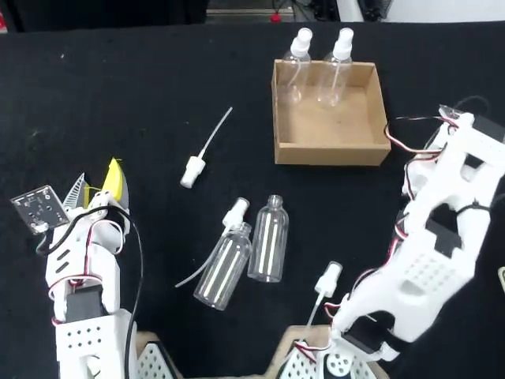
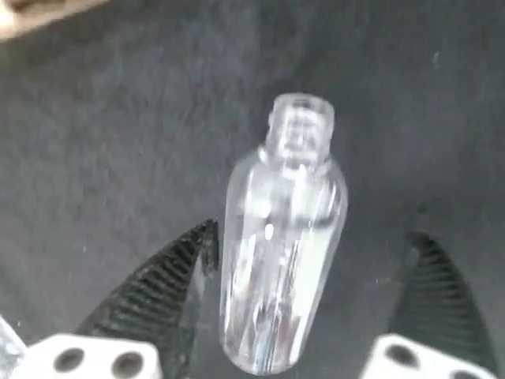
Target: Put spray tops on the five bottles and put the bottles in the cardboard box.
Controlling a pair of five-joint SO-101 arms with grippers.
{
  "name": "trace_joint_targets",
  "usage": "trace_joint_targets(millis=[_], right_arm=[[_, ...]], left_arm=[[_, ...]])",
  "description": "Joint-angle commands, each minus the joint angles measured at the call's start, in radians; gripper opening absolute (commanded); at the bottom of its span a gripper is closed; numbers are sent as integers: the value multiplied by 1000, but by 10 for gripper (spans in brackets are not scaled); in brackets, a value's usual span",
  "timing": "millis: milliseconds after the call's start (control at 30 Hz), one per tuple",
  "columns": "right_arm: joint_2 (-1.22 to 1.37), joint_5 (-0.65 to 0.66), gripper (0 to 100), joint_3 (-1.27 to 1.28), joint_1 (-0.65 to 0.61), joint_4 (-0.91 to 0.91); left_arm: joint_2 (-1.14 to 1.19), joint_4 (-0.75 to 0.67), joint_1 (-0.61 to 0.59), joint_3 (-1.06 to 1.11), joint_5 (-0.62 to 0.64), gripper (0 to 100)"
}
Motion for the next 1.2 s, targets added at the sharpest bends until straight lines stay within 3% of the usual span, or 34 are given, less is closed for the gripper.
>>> trace_joint_targets(millis=[0, 167, 400, 733, 1167], right_arm=[[81, -17, 297, -157, 12, 17], [206, -14, 285, -251, 12, 25], [255, 84, 60, -430, 20, 126], [137, 98, 57, -677, 18, 173], [44, 89, 57, -697, 29, 129]], left_arm=[[-9, -20, 12, 24, -9, 202], [-9, -20, 12, 24, -9, 202], [-9, -20, 12, 24, -9, 202], [-11, -20, 12, 24, -9, 202], [-11, -21, 12, 24, -9, 202]])
